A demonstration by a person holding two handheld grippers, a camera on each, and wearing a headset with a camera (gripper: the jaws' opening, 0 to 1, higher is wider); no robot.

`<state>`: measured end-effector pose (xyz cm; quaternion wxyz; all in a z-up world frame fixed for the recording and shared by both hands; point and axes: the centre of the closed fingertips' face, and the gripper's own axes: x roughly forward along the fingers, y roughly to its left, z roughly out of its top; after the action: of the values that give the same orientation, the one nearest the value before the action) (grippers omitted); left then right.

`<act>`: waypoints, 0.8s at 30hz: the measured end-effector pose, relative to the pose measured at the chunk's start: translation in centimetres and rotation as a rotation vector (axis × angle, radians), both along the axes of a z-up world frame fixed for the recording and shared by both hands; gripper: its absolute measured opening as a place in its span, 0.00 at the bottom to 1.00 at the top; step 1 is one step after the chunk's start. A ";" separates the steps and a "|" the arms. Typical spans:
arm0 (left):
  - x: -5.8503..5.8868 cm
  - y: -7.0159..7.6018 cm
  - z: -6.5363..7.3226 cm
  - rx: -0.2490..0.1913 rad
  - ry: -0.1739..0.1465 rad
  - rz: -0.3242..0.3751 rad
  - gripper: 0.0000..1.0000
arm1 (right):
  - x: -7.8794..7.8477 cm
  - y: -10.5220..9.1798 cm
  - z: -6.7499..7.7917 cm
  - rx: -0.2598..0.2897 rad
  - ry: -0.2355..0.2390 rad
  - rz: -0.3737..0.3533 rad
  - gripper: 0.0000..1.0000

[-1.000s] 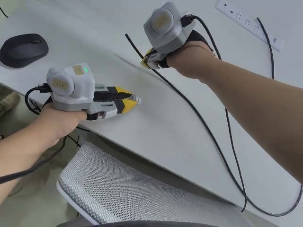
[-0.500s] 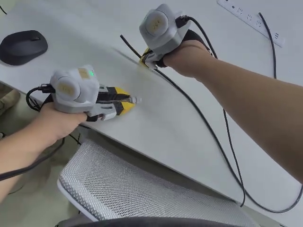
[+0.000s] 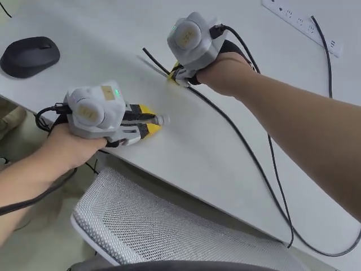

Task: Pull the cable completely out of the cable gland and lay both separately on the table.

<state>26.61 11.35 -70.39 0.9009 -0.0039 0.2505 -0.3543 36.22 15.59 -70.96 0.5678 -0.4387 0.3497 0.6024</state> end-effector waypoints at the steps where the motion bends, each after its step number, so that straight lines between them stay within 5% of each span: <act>1: -0.1 -0.1 0.1 -0.015 0.009 0.000 0.16 | 0.0 0.0 0.0 -0.001 -0.005 0.003 0.01; 15: -0.2 0.1 0.0 0.018 -0.005 0.009 0.27 | 0.5 -0.8 0.6 0.016 -0.035 -0.020 0.13; 24: -0.4 -0.4 1.1 -0.004 -0.005 0.026 0.32 | 0.6 -1.9 4.1 0.093 -0.040 -0.042 0.23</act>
<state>26.25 10.97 -69.29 0.9061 -0.0081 0.2474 -0.3432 36.86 13.73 -66.85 0.6069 -0.4163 0.3191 0.5971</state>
